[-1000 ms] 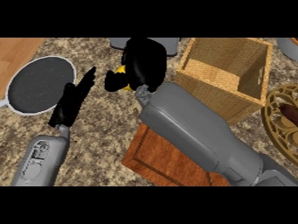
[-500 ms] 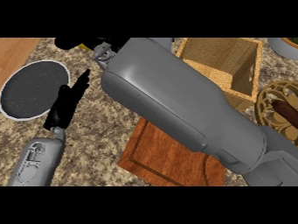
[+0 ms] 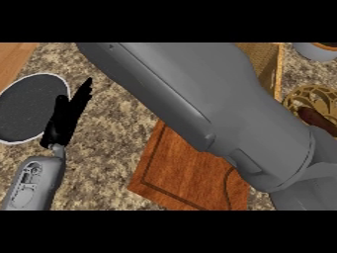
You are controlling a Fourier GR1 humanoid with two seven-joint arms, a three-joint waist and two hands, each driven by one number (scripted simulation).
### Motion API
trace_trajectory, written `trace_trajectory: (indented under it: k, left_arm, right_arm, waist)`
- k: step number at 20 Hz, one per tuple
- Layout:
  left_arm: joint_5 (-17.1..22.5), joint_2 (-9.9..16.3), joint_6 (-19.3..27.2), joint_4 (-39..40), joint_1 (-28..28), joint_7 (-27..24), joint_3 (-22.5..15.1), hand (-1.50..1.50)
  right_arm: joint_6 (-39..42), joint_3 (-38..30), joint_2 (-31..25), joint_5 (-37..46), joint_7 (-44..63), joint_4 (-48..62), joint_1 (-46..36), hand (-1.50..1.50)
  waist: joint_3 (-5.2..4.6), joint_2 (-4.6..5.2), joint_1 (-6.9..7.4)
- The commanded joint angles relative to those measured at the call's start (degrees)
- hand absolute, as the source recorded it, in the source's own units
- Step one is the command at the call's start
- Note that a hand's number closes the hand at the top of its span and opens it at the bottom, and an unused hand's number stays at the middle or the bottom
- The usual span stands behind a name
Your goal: Pick the lemon from the cutting board and place it in the basket
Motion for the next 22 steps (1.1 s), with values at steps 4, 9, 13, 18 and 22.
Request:
trace_trajectory:
  k: [4, 9, 13, 18, 22]
  left_arm:
    - [-0.19, -0.82, 1.59, -0.39, 0.24, 0.39, 0.48, 0.00]
    - [-0.50, -0.35, 2.23, -1.01, 2.01, -0.24, 1.11, 0.00]
    - [0.83, 1.11, 0.71, -1.43, 1.97, 0.57, 2.41, 0.00]
    - [2.06, 2.80, 0.17, 0.43, 3.20, -0.86, 5.18, 0.00]
    - [0.93, 1.68, 0.49, -4.15, 4.80, 1.55, 2.93, 0.00]
  right_arm:
    - [11.36, 1.41, 0.29, 2.55, 6.74, 15.01, -5.96, 1.50]
    - [14.53, -0.82, -2.05, 1.48, 4.28, 19.59, -6.20, 1.50]
    - [13.63, 0.20, -3.01, 3.29, 2.43, 21.87, -3.38, 1.50]
    - [16.07, -0.72, -5.42, 2.86, -2.06, 17.42, 0.34, 1.50]
    - [14.93, -2.10, -8.33, 2.32, -8.46, 13.83, 5.59, 1.50]
  waist:
    - [-0.01, 0.05, -1.99]
    - [0.19, -0.23, -3.41]
    - [0.26, -0.43, -4.14]
    - [0.33, -0.92, -5.69]
    - [0.37, -0.87, -5.23]
